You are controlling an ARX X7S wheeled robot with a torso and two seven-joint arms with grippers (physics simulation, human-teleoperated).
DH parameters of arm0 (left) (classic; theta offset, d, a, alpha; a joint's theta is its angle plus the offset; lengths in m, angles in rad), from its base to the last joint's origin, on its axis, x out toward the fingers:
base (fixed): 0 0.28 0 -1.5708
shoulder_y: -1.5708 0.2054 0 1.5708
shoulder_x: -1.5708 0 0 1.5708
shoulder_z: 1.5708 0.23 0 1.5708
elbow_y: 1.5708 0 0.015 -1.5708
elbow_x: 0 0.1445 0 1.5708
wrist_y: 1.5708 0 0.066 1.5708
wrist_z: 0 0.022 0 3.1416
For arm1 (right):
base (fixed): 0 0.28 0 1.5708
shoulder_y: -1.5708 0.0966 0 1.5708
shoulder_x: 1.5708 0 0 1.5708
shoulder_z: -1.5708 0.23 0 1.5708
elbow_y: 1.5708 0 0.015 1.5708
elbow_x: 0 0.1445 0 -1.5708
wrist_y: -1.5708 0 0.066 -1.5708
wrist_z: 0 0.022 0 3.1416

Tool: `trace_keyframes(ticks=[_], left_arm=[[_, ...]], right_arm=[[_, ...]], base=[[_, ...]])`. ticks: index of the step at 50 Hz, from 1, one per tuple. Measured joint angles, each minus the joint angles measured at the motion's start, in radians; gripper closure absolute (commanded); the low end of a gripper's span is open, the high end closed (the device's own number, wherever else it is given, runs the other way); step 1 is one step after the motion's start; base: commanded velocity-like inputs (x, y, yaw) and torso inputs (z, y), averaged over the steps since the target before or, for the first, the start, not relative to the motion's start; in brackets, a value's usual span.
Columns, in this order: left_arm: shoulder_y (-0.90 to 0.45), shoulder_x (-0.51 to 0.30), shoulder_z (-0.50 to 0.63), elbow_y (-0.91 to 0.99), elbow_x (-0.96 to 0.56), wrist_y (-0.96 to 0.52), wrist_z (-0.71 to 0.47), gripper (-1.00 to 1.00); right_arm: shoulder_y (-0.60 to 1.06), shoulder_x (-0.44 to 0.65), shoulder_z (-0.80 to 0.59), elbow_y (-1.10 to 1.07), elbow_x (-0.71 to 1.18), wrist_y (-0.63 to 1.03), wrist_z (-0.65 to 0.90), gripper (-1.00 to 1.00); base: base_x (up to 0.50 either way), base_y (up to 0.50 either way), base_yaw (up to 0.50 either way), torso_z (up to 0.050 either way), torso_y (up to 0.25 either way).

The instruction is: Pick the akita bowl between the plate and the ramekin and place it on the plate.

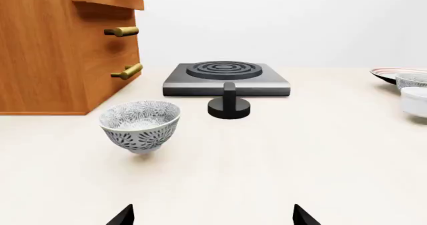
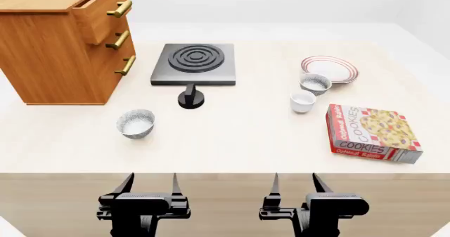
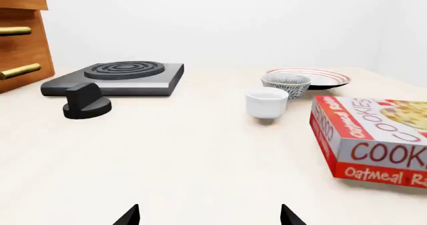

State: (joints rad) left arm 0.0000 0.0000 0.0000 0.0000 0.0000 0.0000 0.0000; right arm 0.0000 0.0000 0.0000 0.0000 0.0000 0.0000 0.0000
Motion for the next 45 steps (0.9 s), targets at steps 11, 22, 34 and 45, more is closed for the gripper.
trace_keyframes(ticks=[11,22,34,45], left_arm=[[-0.001,-0.022,0.026,-0.006,-0.019,0.002,-0.025,-1.0],[-0.002,-0.04,0.054,-0.008,-0.018,-0.005,-0.052,-1.0],[-0.004,-0.063,0.085,-0.017,-0.026,0.001,-0.079,-1.0],[0.06,-0.095,0.075,0.267,0.039,0.122,-0.155,-1.0]], right_arm=[[0.0,0.021,-0.025,0.007,0.034,-0.012,0.017,-1.0],[0.001,0.038,-0.043,0.014,0.066,-0.018,0.03,-1.0],[0.001,0.06,-0.068,0.015,0.097,-0.018,0.052,-1.0],[-0.027,0.079,-0.083,-0.182,0.132,-0.197,0.043,-1.0]], base=[[0.0,0.0,0.0,0.0,0.0],[0.0,0.0,0.0,0.0,0.0],[0.0,0.0,0.0,0.0,0.0],[0.0,0.0,0.0,0.0,0.0]])
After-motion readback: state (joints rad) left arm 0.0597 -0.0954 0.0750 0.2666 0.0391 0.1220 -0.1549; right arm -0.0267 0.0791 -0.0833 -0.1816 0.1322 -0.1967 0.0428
